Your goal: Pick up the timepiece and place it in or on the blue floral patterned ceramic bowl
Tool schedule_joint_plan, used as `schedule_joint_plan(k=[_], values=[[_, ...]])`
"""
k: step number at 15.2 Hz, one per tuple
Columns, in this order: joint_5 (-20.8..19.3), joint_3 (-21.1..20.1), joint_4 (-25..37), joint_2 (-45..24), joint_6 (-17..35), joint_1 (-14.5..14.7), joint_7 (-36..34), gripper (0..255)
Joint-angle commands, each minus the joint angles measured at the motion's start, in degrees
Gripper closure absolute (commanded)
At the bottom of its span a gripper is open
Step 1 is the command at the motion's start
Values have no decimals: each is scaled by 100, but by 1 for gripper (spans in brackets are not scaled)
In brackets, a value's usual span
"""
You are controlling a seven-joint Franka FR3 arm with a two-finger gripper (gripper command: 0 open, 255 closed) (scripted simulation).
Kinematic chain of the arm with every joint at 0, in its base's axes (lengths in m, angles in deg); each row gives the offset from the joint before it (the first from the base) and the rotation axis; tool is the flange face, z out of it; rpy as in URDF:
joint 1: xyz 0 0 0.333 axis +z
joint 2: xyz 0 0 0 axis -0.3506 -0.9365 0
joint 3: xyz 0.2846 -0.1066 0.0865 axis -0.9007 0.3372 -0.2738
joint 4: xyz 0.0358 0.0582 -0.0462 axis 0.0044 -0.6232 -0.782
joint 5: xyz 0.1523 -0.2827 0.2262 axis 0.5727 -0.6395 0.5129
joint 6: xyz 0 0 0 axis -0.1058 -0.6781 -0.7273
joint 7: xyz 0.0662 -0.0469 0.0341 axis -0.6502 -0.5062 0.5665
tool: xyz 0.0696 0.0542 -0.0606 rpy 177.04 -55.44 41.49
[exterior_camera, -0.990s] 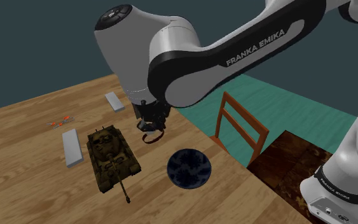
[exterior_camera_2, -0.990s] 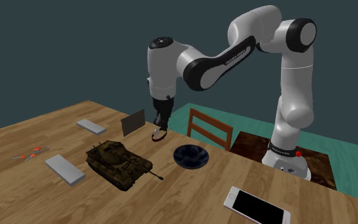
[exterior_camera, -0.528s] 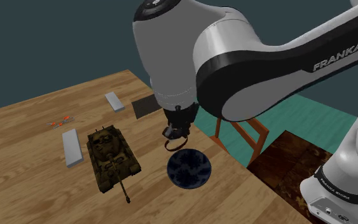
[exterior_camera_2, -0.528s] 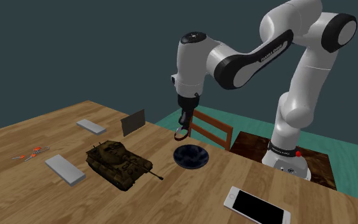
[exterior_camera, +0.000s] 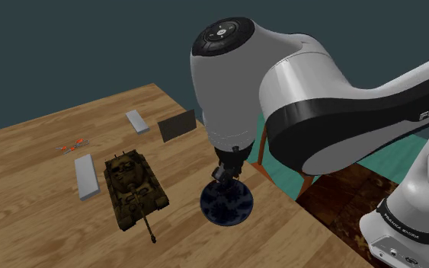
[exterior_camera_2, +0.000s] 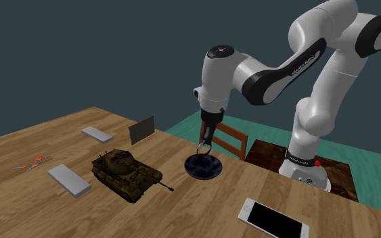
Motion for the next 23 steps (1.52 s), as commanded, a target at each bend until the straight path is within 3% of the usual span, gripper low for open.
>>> schedule_joint_plan(k=[1, 10, 18, 19, 23], values=[[-72, -35, -83, -101, 158, -22, -78, 255], [-416, -178, -474, -519, 823, -94, -477, 255], [-416, -176, -474, -518, 822, -93, -476, 255], [-416, -176, -474, -518, 822, -93, -476, 0], [-416, -176, -474, -518, 822, -93, -476, 0]])
